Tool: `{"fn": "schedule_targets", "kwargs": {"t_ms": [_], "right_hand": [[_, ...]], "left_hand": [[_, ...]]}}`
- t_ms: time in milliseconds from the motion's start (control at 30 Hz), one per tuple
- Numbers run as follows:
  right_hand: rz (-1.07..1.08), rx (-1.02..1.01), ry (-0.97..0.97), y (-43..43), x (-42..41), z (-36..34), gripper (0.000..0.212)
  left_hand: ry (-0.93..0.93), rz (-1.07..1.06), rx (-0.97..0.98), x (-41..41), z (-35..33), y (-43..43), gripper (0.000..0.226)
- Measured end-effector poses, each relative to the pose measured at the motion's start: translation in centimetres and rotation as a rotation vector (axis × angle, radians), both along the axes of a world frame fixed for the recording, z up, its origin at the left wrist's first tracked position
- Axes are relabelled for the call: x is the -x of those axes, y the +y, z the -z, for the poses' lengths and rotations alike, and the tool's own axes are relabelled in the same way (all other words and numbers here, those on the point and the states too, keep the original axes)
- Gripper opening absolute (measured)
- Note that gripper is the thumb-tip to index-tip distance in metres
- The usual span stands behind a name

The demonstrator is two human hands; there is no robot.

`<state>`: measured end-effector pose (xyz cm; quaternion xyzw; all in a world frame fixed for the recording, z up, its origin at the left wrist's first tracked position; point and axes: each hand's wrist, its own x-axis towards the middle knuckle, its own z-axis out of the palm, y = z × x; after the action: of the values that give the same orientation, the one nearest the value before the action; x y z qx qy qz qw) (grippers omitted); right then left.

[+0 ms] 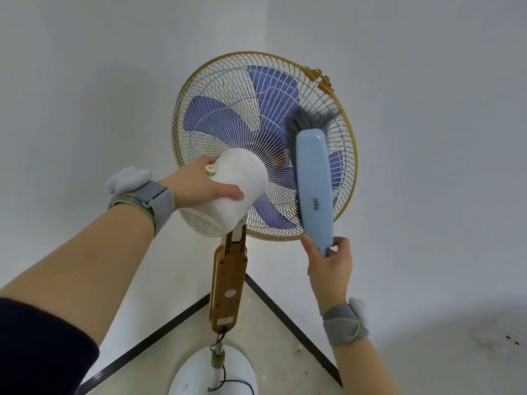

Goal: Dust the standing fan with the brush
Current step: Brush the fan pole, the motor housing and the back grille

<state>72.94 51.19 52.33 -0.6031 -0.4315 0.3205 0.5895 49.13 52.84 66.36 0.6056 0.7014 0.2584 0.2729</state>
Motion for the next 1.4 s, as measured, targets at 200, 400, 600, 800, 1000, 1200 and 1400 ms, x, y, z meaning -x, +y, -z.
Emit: {"fn": "schedule_targets", "kwargs": {"t_ms": [200,400,600,800,1000,1200,1400], "right_hand": [[0.120,-0.119,0.047,-0.6,-1.6,-2.7,0.043],[-0.186,-0.182,-0.178,-0.7,1.2,-5.0,0.045],[-0.254,-0.056,-0.381,1.1,2.1,-6.9,0.046],[-0.147,-0.063,-0.468,1.4,-2.2,-9.2,0.050],[0.003,-0.116,-0.401,1.0,-4.7,-11.8,0.048],[-0.112,-0.228,-0.525,-0.9,-1.1,-14.7,0.046],[-0.338,-0.102,-0.919,0.7,3.4,-17.1,0.052]], "left_hand": [[-0.006,-0.011,0.002,0.1,0.1,0.0,0.088],[-0.025,-0.012,-0.018,0.2,-0.2,-0.3,0.073],[-0.029,0.013,-0.041,0.1,-0.3,-0.6,0.071],[-0.021,0.001,-0.029,-0.1,0.2,-0.3,0.095],[0.008,0.015,-0.027,0.1,0.1,0.2,0.099],[0.000,-0.002,-0.023,0.4,0.3,0.1,0.101],[0.001,0.004,0.002,0.2,0.3,-0.5,0.109]]}}
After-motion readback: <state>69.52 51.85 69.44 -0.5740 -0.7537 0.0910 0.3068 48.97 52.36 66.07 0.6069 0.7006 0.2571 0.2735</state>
